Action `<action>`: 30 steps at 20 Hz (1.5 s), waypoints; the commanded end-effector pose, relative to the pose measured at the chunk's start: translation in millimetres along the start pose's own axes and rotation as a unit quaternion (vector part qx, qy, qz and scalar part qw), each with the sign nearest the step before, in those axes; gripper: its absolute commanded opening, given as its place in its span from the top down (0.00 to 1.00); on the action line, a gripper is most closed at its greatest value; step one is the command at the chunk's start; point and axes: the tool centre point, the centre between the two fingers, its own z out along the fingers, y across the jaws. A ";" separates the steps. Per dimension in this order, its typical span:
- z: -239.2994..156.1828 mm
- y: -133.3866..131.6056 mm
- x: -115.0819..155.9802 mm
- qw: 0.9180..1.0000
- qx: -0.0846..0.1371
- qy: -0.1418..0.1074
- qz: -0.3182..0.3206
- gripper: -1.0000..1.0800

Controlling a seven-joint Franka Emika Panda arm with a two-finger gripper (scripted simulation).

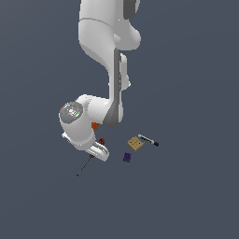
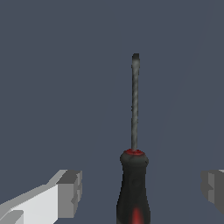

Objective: Pick up a designated object from a clutter of objects.

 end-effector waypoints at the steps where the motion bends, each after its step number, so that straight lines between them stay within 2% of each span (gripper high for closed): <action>1: 7.7 0.2 -0.5 1.000 0.000 0.000 0.000 0.04; 8: 40.3 0.8 -0.9 1.000 0.000 0.000 0.001 0.04; 13: 46.9 0.4 0.1 1.000 0.000 0.000 0.001 0.04; 14: 46.9 0.4 0.1 1.000 0.000 0.000 0.001 1.00; 30: 38.2 -1.7 -3.2 1.000 0.000 0.000 0.001 1.00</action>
